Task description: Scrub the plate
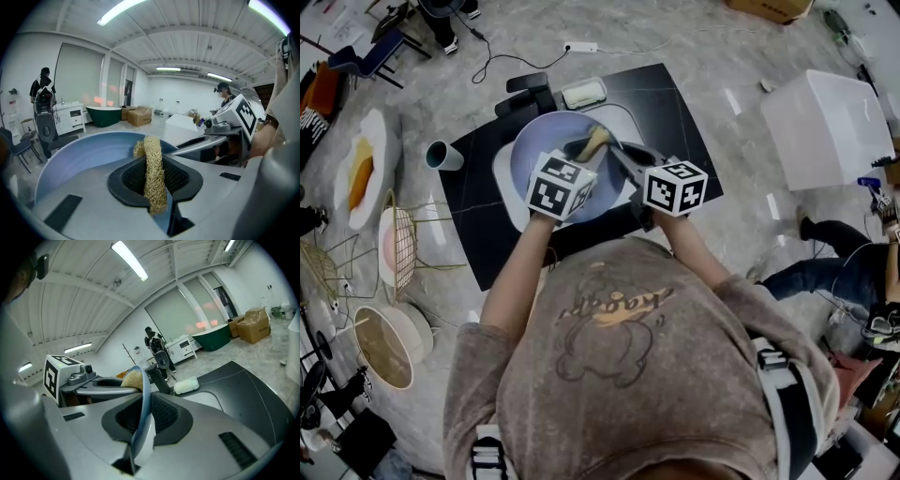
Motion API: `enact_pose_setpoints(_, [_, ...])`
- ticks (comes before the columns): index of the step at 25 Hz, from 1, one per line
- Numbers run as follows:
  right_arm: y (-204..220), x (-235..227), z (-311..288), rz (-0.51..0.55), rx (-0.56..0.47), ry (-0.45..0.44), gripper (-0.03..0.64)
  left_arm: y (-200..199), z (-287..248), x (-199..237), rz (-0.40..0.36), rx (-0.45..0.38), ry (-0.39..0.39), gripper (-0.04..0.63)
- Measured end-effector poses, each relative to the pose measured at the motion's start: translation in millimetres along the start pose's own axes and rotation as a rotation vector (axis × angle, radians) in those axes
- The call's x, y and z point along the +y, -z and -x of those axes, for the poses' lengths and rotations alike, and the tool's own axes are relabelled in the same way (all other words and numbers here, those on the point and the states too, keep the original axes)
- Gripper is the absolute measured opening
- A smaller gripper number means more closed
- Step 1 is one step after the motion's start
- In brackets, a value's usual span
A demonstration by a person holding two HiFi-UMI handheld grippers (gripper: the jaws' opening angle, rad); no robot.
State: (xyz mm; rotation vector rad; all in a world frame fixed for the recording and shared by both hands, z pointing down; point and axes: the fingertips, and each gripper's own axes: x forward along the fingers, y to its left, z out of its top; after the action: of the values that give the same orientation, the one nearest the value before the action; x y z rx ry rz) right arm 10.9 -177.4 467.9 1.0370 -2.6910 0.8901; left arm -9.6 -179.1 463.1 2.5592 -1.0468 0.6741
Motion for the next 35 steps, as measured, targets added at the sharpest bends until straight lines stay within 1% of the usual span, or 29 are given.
enact_pose_setpoints(3, [0, 1, -3, 0.017, 0.01, -0.001, 0.043, -1, 2, 9, 0.002, -0.002, -0.005, 0.078])
enact_pose_setpoints(9, [0, 3, -6, 0.036, 0.029, -0.005, 0.043, -2, 12, 37, 0.019, -0.004, -0.052, 0.078])
enact_pose_setpoints(16, [-4, 1, -7, 0.051, 0.026, 0.009, 0.046, 7, 27, 81, 0.07, -0.007, -0.15, 0.078])
enact_pose_setpoints(20, [-11, -2, -6, 0.082, 0.015, 0.027, 0.048, 15, 32, 100, 0.105, -0.006, -0.192, 0.077])
enact_pose_setpoints(22, [-16, -3, -6, 0.096, 0.006, 0.037, 0.051, 21, 33, 108, 0.122, -0.001, -0.212, 0.078])
enact_pose_setpoints(25, [-24, -6, -2, 0.089, -0.023, 0.054, 0.051, 32, 37, 118, 0.147, 0.011, -0.241, 0.078])
enact_pose_setpoints(28, [-34, -10, 0, 0.083, -0.051, 0.067, 0.052, 43, 39, 126, 0.163, 0.026, -0.256, 0.078])
enact_pose_setpoints(31, [-40, -12, -2, 0.088, -0.059, 0.073, 0.054, 53, 36, 126, 0.151, 0.047, -0.265, 0.078])
enact_pose_setpoints(35, [-43, -17, 1, 0.032, -0.088, 0.08, 0.057, 67, 36, 120, 0.164, 0.05, -0.27, 0.078])
